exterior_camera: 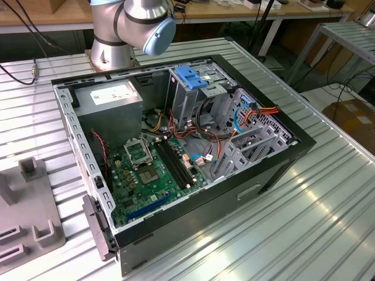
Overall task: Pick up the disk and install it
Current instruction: 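Pick up the disk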
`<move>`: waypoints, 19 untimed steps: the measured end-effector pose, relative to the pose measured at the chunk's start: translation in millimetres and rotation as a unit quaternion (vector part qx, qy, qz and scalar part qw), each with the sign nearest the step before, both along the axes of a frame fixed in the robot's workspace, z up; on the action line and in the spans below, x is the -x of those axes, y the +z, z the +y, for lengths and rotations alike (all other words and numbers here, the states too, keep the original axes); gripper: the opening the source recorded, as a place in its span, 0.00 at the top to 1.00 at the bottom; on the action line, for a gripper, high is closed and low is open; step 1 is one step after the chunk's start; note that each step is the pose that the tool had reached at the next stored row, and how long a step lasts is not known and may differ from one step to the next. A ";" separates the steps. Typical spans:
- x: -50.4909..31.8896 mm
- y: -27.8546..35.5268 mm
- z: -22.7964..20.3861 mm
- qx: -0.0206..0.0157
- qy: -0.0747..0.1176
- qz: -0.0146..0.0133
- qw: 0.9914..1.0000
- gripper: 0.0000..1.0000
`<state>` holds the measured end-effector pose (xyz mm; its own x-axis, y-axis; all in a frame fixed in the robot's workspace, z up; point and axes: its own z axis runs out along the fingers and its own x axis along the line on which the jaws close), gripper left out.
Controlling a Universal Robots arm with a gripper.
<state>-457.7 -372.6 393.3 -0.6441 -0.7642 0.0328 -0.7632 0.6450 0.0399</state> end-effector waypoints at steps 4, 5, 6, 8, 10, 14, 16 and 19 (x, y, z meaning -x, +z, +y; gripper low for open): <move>0.0 -0.4 0.0 0.000 0.042 0.000 0.999 0.90; 0.0 -0.6 0.0 0.000 0.061 0.000 0.998 0.90; 0.0 -0.7 0.0 0.000 0.073 -0.001 0.997 0.90; 0.0 -0.8 0.0 0.000 0.091 -0.001 0.996 0.90; 0.0 -1.0 0.0 0.000 0.109 -0.002 0.994 0.90; 0.0 -1.3 0.0 0.000 0.143 -0.003 0.990 0.90; 0.0 -1.5 0.0 0.000 0.168 -0.004 0.986 0.90; 0.0 -1.6 0.0 0.000 0.193 -0.005 0.981 0.90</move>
